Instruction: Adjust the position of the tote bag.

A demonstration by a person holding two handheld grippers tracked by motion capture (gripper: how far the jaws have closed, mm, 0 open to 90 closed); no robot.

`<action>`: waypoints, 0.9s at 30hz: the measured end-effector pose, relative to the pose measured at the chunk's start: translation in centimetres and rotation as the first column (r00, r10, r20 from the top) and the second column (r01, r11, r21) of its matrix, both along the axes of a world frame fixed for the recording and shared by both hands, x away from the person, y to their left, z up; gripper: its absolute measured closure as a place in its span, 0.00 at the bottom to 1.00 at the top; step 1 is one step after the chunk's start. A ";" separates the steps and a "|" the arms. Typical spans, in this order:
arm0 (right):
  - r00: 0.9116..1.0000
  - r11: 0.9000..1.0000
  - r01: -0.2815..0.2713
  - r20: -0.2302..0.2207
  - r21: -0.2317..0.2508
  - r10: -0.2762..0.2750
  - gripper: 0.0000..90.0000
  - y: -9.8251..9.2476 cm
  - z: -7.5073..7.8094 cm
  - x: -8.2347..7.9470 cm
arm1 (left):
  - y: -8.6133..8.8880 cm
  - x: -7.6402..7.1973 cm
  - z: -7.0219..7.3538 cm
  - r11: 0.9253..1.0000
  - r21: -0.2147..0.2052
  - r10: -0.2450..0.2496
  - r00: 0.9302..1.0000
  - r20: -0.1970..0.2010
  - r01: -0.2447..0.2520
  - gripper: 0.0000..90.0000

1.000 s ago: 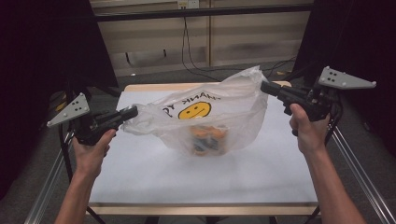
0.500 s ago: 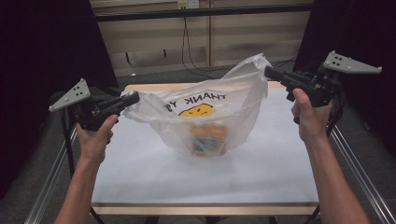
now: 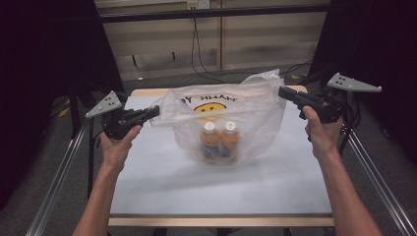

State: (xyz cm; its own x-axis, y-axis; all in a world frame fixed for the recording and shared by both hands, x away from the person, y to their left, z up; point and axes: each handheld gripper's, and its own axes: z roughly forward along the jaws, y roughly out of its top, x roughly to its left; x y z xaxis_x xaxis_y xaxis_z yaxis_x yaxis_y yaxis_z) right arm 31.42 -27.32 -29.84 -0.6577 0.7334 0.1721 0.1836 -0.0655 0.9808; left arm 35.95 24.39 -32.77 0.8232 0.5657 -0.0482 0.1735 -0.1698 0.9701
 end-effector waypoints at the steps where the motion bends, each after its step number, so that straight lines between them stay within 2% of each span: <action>1: 1.000 1.000 0.019 -0.005 -0.004 -0.019 1.00 -0.2 -0.4 0.0 | 0.1 0.0 -0.2 1.000 0.008 0.000 1.000 0.000 0.000 1.00; 2: 1.000 1.000 0.019 -0.005 -0.004 -0.019 1.00 -0.2 -0.4 0.0 | 0.1 0.0 -0.2 1.000 0.008 0.000 1.000 0.000 0.000 1.00; 4: 0.999 0.999 0.044 -0.026 -0.017 -0.044 1.00 -0.5 -1.5 0.0 | 0.7 -0.1 -1.3 1.000 0.022 -0.012 1.000 -0.017 0.013 1.00; 6: 0.998 0.998 0.056 -0.038 -0.023 -0.057 1.00 -0.6 -2.1 -0.2 | 1.2 -0.4 -1.8 0.999 0.014 -0.035 0.999 -0.041 0.035 1.00; 8: 0.996 0.998 0.061 -0.058 -0.035 -0.063 1.00 -0.8 -2.8 -0.5 | 1.3 -0.6 -2.0 0.999 0.024 -0.038 0.998 -0.045 0.039 1.00; 9: 0.996 0.997 0.063 -0.063 -0.039 -0.065 1.00 -1.0 -3.1 -0.7 | 1.5 -0.9 -2.4 0.997 0.047 -0.054 0.997 -0.058 0.056 1.00; 12: 0.994 0.997 0.073 -0.084 -0.035 -0.075 1.00 -1.3 -4.2 -1.1 | 1.9 -1.0 -3.0 0.996 0.069 -0.050 0.996 -0.074 0.055 1.00; 15: 0.992 0.996 0.078 -0.094 -0.037 -0.081 1.00 -1.7 -4.9 -1.2 | 1.9 -0.9 -3.6 0.995 0.068 -0.063 0.994 -0.093 0.069 1.00; 17: 0.990 0.996 0.083 -0.110 -0.026 -0.086 1.00 -2.0 -5.6 -1.3 | 1.7 -0.9 -4.3 0.992 0.102 -0.069 0.991 -0.111 0.081 1.00; 19: 0.986 0.994 0.098 -0.131 -0.044 -0.103 1.00 -2.7 -6.2 -1.6 | 1.4 -0.8 -4.8 0.988 0.110 -0.090 0.988 -0.127 0.104 1.00; 21: 0.984 0.993 0.110 -0.136 -0.053 -0.116 1.00 -3.1 -6.4 -1.8 | 1.3 -0.8 -5.0 0.986 0.131 -0.089 0.987 -0.133 0.106 1.00; 22: 0.983 0.991 0.116 -0.138 -0.060 -0.123 1.00 -3.4 -6.5 -1.8 | 1.1 -0.7 -5.2 0.985 0.127 -0.099 0.985 -0.143 0.118 1.00; 23: 0.982 0.992 0.116 -0.147 -0.051 -0.123 1.00 -3.5 -6.7 -1.9 | 0.9 -0.7 -5.4 0.982 0.139 -0.104 0.984 -0.147 0.124 1.00; 25: 0.979 0.990 0.125 -0.155 -0.068 -0.135 1.00 -3.7 -7.1 -2.0 | 0.4 -0.7 -5.6 0.977 0.166 -0.107 0.983 -0.146 0.131 1.00; 27: 0.978 0.990 0.125 -0.160 -0.072 -0.135 1.00 -3.8 -7.3 -2.0 | 0.1 -0.7 -5.7 0.975 0.171 -0.114 0.982 -0.148 0.139 1.00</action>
State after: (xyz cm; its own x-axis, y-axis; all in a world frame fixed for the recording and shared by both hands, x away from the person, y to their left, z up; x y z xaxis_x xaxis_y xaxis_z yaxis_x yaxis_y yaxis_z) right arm 29.40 -31.09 -37.10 -0.5225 0.8233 0.2218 0.3359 -0.0404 0.9410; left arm 35.23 24.51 -38.51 0.8812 0.4672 -0.0725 0.2684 -0.3681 0.8902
